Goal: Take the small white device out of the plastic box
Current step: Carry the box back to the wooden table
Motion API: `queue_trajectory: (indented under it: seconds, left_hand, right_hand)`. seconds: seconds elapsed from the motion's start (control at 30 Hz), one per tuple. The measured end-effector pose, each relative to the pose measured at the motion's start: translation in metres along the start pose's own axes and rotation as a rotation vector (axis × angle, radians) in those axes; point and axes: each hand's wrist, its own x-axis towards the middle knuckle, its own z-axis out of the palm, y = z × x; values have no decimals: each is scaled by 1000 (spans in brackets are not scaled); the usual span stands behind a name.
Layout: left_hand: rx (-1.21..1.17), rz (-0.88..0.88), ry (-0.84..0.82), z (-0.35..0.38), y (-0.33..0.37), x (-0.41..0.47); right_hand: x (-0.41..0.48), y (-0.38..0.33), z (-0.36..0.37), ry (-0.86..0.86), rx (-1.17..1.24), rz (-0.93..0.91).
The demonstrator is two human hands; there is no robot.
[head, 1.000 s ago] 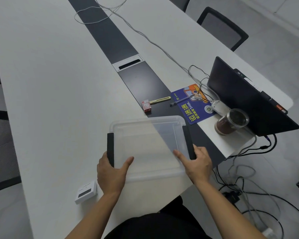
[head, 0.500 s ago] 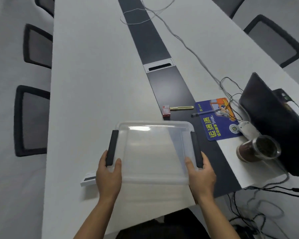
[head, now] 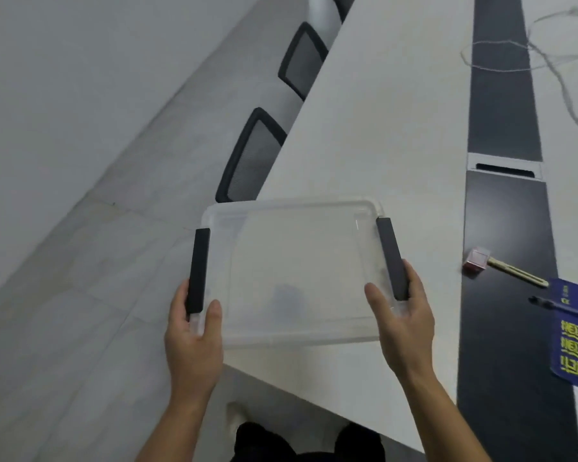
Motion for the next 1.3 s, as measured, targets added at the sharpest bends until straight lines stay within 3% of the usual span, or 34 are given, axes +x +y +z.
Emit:
queue_trajectory:
  seconds: [0.4,0.57,0.87,1.3]
  left_hand:
    - [-66,-68,326,-272,-123,136]
    - [-49,-104,394,-343,-151,196]
    - [-41,-85,311,-343,-163,368]
    - [-51,15,194,-298,-101,733]
  right_hand:
    - [-94,-78,323,-307,-56,-152]
    - [-108,-105,425,-364,-70,-180]
    - [-26,-138,550,-271,-36,-209]
    - [219,-248,762,-150,13,-224]
